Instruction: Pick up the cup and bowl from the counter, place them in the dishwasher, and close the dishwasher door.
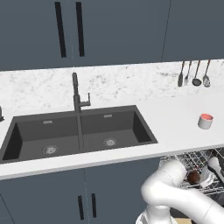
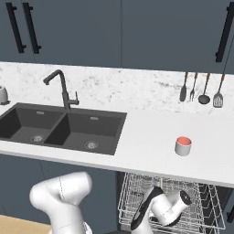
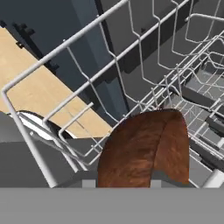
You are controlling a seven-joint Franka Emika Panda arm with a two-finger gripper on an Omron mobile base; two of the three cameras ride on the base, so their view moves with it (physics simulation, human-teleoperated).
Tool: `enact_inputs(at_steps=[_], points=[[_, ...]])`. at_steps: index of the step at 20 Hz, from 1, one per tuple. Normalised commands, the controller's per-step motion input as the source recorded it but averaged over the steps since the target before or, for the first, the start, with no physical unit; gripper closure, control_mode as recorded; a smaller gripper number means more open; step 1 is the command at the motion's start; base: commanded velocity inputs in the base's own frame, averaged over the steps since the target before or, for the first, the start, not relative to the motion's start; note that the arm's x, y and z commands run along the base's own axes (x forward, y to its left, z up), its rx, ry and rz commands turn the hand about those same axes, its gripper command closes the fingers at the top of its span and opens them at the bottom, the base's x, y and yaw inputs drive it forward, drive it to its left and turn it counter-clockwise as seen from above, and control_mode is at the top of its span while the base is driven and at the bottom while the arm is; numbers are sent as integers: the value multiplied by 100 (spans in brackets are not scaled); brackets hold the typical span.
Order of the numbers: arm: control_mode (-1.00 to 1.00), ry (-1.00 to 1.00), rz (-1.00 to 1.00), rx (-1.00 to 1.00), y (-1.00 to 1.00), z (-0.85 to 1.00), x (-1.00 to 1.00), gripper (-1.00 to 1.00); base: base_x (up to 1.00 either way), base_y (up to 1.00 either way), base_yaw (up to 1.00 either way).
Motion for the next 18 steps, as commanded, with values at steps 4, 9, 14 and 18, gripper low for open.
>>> enact_inputs(at_steps=[4, 9, 14, 18], points=[[-100, -8, 0, 0, -1, 19, -74, -100, 0, 0, 0], [-100, -7, 0, -1, 1, 96, -56, -100, 0, 0, 0], [-100, 11, 0, -17, 59, 19, 13, -100, 0, 0, 0], [-100, 21, 0, -19, 67, -19, 39, -100, 0, 0, 0]])
